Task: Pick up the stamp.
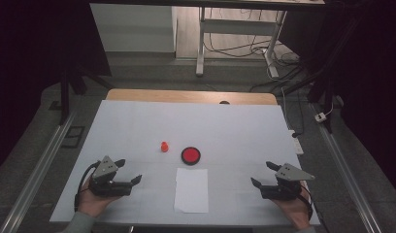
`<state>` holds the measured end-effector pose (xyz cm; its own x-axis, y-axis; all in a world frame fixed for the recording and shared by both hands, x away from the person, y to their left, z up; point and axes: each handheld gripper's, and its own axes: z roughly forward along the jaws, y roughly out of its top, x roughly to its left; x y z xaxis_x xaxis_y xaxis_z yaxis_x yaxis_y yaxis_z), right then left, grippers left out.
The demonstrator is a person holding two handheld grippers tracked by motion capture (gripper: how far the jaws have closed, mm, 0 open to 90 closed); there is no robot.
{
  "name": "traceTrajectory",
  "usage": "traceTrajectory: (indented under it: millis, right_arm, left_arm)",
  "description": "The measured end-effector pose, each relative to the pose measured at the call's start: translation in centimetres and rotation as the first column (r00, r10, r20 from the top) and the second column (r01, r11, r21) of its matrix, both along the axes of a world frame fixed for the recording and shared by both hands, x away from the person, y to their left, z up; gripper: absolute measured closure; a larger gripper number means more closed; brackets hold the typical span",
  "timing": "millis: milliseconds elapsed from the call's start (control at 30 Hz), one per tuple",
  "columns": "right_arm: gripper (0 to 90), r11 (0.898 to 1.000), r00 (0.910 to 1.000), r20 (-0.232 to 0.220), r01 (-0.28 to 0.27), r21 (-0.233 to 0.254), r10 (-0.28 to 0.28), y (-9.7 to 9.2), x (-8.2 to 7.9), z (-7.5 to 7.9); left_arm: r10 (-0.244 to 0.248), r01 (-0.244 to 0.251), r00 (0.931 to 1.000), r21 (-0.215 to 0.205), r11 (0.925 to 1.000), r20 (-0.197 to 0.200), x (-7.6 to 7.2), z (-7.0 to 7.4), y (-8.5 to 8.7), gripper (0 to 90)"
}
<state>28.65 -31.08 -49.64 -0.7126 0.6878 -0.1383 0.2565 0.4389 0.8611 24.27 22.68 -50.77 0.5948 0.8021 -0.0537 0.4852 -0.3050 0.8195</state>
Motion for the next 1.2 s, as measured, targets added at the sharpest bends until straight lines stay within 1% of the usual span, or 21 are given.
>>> traceTrajectory:
  millis: [33,133,267,467,567,600,867,1133,1200]
  right_arm:
    - [18.3,1.0,1.0,0.001,0.003,-0.005,-0.003,0.04,-0.01,-0.04]
    - [19.1,1.0,0.9999,-0.006,-0.009,0.0,0.009,0.16,0.01,-0.25]
    - [19.4,1.0,0.9999,-0.012,-0.007,-0.002,0.007,0.11,0.06,-0.37]
    - [20.2,1.0,1.0,-0.005,-0.008,0.01,0.008,0.11,0.0,-0.22]
    - [21.0,1.0,0.9999,0.003,-0.01,0.011,0.01,0.17,-0.06,-0.03]
    - [21.1,1.0,1.0,0.005,-0.009,0.01,0.009,0.17,-0.07,0.0]
    - [22.0,1.0,0.9999,0.006,-0.012,0.021,0.012,0.22,0.08,0.04]
    - [23.0,1.0,0.9999,0.003,-0.01,0.013,0.01,0.4,0.16,0.07]
    - [23.3,1.0,1.0,0.004,-0.008,0.018,0.008,0.42,0.16,0.11]
  left_arm:
    - [-0.001,0.001,1.0,-0.001,1.0,0.0,0.01,0.01,-0.01,15.8]
    - [-0.006,0.006,1.0,0.001,1.0,0.002,0.03,0.0,-0.09,15.9]
    - [-0.011,0.011,0.9999,0.006,0.9999,0.001,0.01,-0.05,-0.12,16.1]
    - [-0.011,0.01,0.9999,0.015,0.9998,0.005,-0.1,-0.11,-0.15,16.4]
    - [-0.009,0.009,0.9999,0.012,0.9999,0.006,-0.12,-0.12,-0.12,16.5]
    - [-0.009,0.009,0.9999,0.01,0.9999,0.012,-0.14,-0.04,-0.11,16.5]
    - [-0.01,0.01,0.9999,0.015,0.9998,0.01,-0.29,-0.08,-0.26,16.7]
    - [-0.003,0.003,0.9999,0.012,0.9999,0.015,-0.41,-0.02,-0.22,16.8]
    - [-0.005,0.005,0.9999,0.012,0.9999,0.015,-0.4,0.02,-0.26,16.9]
